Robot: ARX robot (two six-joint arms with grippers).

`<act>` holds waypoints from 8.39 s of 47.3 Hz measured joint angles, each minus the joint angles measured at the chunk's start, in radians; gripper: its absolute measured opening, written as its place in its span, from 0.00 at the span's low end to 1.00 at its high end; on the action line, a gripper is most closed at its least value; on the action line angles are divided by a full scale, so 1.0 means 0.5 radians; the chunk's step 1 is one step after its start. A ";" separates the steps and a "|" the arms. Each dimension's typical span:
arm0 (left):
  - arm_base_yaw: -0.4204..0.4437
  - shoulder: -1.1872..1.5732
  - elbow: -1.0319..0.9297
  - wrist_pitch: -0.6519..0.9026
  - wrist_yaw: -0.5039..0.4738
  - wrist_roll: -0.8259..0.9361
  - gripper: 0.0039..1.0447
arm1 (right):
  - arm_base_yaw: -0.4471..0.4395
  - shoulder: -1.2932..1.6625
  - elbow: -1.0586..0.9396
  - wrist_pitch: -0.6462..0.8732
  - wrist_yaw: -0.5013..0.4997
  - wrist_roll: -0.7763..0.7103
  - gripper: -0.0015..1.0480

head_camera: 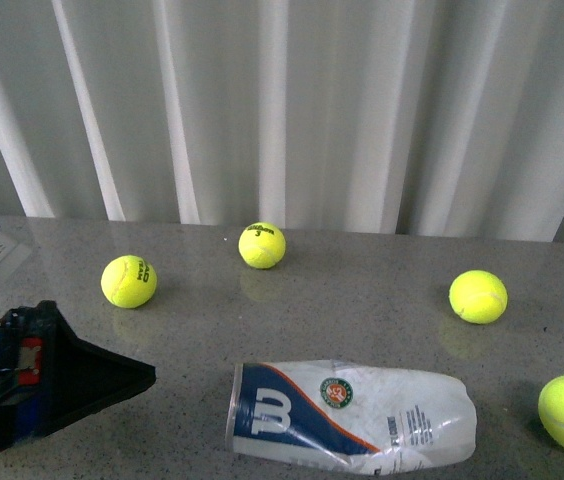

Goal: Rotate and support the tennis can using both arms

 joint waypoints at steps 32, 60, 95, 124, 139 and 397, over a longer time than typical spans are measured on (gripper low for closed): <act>-0.280 0.659 0.511 0.082 0.055 -0.022 0.94 | 0.000 0.000 0.000 0.000 0.000 -0.001 0.93; -0.458 0.927 0.705 0.269 0.091 -0.333 0.90 | 0.000 0.000 0.000 0.000 0.000 0.000 0.93; -0.545 0.909 0.635 0.622 0.163 -0.772 0.03 | 0.000 0.000 0.000 0.000 0.000 -0.001 0.93; -0.830 0.185 2.214 -2.458 -0.697 0.880 0.03 | 0.000 0.000 0.000 0.000 0.000 -0.001 0.93; -1.234 0.681 2.722 -2.869 -1.479 1.752 0.03 | 0.000 0.000 0.000 0.000 0.000 0.000 0.93; 0.015 -3.413 -1.030 -0.899 -1.435 0.525 0.94 | 0.000 0.000 0.000 0.000 0.000 -0.001 0.93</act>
